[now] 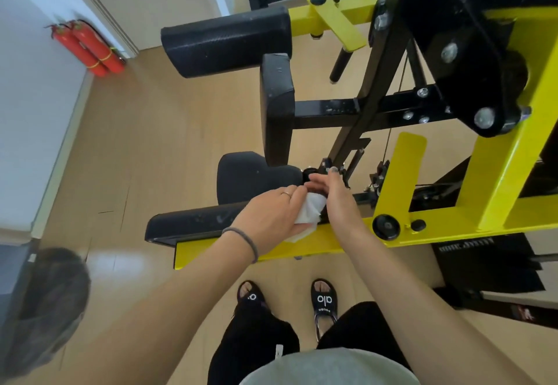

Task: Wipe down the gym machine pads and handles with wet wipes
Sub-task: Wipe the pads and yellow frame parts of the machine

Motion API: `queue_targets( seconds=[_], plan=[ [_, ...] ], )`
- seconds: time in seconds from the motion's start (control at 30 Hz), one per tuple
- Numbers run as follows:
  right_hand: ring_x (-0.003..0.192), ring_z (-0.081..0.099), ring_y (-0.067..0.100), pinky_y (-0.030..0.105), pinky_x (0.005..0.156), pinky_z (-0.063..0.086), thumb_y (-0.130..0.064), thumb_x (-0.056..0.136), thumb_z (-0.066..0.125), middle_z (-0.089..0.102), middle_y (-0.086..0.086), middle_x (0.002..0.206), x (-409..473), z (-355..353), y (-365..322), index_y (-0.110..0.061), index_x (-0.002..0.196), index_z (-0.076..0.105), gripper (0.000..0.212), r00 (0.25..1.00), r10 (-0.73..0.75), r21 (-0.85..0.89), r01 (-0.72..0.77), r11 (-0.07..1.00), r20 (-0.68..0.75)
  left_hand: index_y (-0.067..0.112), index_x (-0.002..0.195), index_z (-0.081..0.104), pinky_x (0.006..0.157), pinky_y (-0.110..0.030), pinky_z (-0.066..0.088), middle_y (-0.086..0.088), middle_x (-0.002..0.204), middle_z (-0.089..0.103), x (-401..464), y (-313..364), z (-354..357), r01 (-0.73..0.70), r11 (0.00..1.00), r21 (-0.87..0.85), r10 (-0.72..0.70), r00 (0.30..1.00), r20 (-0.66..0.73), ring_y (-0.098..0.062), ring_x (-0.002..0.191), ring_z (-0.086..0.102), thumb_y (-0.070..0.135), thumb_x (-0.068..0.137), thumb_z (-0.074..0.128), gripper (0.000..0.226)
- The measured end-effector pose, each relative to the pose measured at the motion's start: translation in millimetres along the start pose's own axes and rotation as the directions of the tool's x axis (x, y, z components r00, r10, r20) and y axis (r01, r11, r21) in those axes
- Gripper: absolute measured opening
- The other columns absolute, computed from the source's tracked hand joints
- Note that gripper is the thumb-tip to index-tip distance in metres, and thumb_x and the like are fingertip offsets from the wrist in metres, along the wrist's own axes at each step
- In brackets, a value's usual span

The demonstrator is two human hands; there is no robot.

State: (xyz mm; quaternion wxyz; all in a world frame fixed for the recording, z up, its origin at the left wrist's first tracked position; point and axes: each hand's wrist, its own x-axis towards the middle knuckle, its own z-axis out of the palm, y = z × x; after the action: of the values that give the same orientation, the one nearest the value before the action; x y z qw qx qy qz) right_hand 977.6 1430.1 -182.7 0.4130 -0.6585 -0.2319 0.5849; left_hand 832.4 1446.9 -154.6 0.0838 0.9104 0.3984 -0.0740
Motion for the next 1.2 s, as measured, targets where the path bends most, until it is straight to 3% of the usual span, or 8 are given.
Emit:
queue_targets(
  seconds=[0.07, 0.3, 0.43, 0.6, 0.77, 0.9, 1.0, 1.2],
  plan=[
    [0.12, 0.056, 0.014, 0.036, 0.108, 0.037, -0.051, 0.109, 0.016, 0.069, -0.006, 0.121, 0, 1, 4, -0.022, 0.133, 0.064, 0.061, 1.0, -0.027, -0.03, 0.028, 0.999, 0.009, 0.017, 0.149, 0.031, 0.105, -0.032, 0.046, -0.001, 0.148, 0.048, -22, -25, -3, 0.056, 0.998, -0.011, -0.056, 0.996, 0.064, -0.018, 0.129, 0.052, 0.058, 0.098, 0.046, 0.068],
    [0.127, 0.052, 0.015, 0.032, 0.111, 0.029, -0.052, 0.108, 0.012, 0.068, -0.005, 0.127, 0, 4, 5, -0.025, 0.139, 0.061, 0.063, 1.0, -0.015, -0.009, 0.015, 1.0, 0.025, 0.013, 0.143, 0.037, 0.094, -0.032, 0.052, -0.004, 0.138, 0.055, -12, -18, -1, -0.032, 0.992, 0.12, 0.031, 0.999, 0.011, -0.02, 0.118, 0.059, 0.06, 0.099, 0.036, 0.065],
    [0.102, 0.06, 0.003, 0.016, 0.074, 0.045, -0.05, 0.109, 0.014, 0.065, -0.003, 0.129, -4, -8, 3, -0.024, 0.142, 0.058, 0.061, 0.999, 0.008, 0.051, -0.01, 0.999, 0.054, 0.01, 0.145, 0.036, 0.092, -0.03, 0.053, -0.007, 0.139, 0.055, 20, 16, 3, -0.071, 0.991, 0.11, 0.073, 0.997, -0.01, -0.02, 0.115, 0.061, 0.059, 0.1, 0.04, 0.067],
    [0.132, 0.048, 0.016, 0.041, 0.118, 0.027, -0.052, 0.109, 0.013, 0.064, -0.008, 0.133, -7, 4, 5, -0.028, 0.142, 0.056, 0.06, 0.999, -0.018, -0.01, 0.018, 1.0, 0.039, 0.017, 0.148, 0.032, 0.106, -0.031, 0.043, 0.0, 0.148, 0.047, -26, -36, -7, 0.027, 0.998, -0.056, -0.02, 0.994, 0.109, -0.017, 0.13, 0.051, 0.055, 0.099, 0.044, 0.064],
    [0.125, 0.048, 0.011, 0.031, 0.101, 0.033, -0.049, 0.109, 0.016, 0.062, -0.007, 0.133, -15, 14, 8, -0.027, 0.139, 0.06, 0.057, 0.99, -0.135, -0.188, 0.126, 0.974, -0.04, 0.014, 0.146, 0.033, 0.099, -0.031, 0.05, -0.003, 0.142, 0.052, -27, -39, 0, 0.001, 0.998, 0.062, -0.004, 0.999, 0.043, -0.018, 0.123, 0.056, 0.06, 0.098, 0.036, 0.066],
    [0.131, 0.051, 0.018, 0.037, 0.111, 0.039, -0.058, 0.106, 0.02, 0.059, -0.002, 0.139, -10, 11, 7, -0.031, 0.141, 0.057, 0.058, 0.997, -0.049, -0.093, 0.043, 0.995, -0.055, 0.008, 0.153, 0.028, 0.104, -0.035, 0.048, -0.01, 0.145, 0.049, 20, 20, 1, -0.113, 0.988, 0.102, 0.116, 0.993, -0.021, -0.023, 0.127, 0.053, 0.043, 0.103, 0.041, 0.063],
    [0.121, 0.056, 0.014, 0.029, 0.098, 0.045, -0.057, 0.106, 0.024, 0.061, -0.004, 0.133, -9, 6, 6, -0.034, 0.132, 0.059, 0.049, 1.0, -0.021, -0.014, 0.022, 1.0, 0.022, 0.011, 0.15, 0.03, 0.103, -0.034, 0.05, -0.006, 0.146, 0.049, 13, 8, 1, -0.075, 0.997, 0.036, 0.075, 0.997, 0.008, -0.02, 0.126, 0.055, 0.052, 0.1, 0.042, 0.066],
    [0.134, 0.043, 0.014, 0.031, 0.103, 0.026, -0.052, 0.109, 0.019, 0.056, -0.008, 0.143, -14, 7, 5, -0.03, 0.143, 0.053, 0.053, 0.993, -0.109, -0.204, 0.115, 0.972, 0.039, 0.022, 0.142, 0.033, 0.09, -0.025, 0.05, 0.003, 0.135, 0.055, -60, -73, 0, 0.069, 0.995, 0.074, -0.078, 0.99, 0.12, -0.015, 0.111, 0.06, 0.064, 0.098, 0.039, 0.061]
  ],
)
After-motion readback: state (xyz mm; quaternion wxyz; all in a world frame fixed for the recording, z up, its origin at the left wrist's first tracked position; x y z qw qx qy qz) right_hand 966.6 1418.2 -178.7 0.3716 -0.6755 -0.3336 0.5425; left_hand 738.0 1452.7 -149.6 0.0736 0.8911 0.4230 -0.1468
